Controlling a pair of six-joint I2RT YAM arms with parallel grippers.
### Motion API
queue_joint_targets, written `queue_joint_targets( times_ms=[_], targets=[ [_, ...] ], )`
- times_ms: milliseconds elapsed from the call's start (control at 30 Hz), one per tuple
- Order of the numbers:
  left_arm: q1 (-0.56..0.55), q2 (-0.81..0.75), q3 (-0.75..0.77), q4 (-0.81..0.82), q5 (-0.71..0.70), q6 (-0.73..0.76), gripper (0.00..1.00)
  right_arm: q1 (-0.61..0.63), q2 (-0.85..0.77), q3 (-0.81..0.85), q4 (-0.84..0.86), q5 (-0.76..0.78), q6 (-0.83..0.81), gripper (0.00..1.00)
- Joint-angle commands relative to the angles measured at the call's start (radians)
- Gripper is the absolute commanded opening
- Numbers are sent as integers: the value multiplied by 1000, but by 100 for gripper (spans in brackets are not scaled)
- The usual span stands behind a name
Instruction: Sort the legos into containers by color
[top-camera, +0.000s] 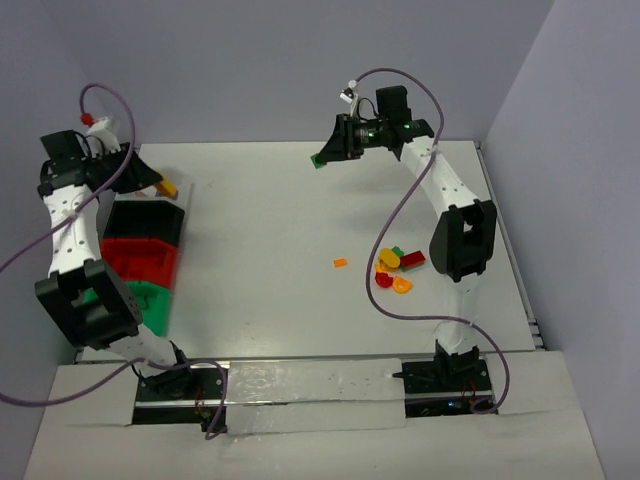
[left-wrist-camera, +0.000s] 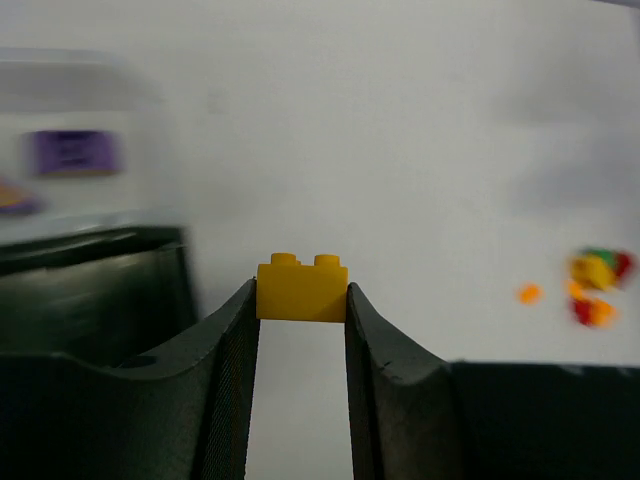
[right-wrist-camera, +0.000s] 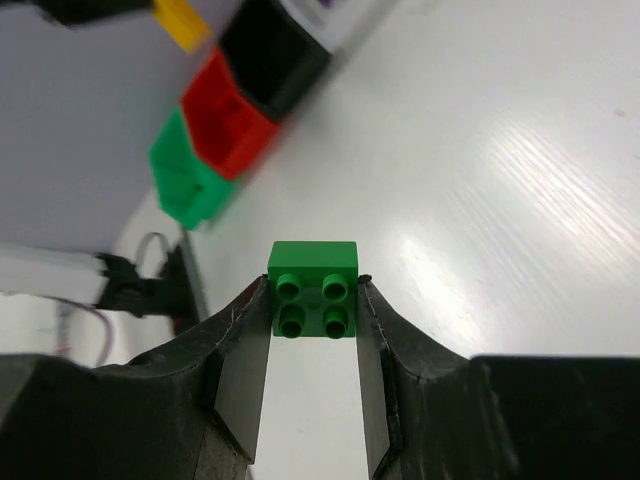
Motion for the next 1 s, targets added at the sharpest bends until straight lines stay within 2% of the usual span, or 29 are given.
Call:
queue_joint_targets(
  times_ms=[0, 133, 333, 500, 767, 967],
  targets=[
    [69, -143, -37, 16, -415, 101, 0, 18, -153, -68, -141, 191, -202, 0],
    [86, -163, -97, 33, -600, 139, 0, 17, -182, -108, -150, 257, -234, 0],
    [86, -134, -157, 120, -715, 80, 0, 27, -175, -101, -170, 340, -273, 0],
    [73, -79, -164, 186, -714, 28, 2, 36, -164, -88, -176, 364, -281, 0],
    [29, -22, -205, 319, -725, 64, 9, 74, -171, -95, -178, 392, -292, 0],
    [27, 27, -184, 289, -754, 86, 16, 82, -181, -99, -183, 399, -290, 0]
  ],
)
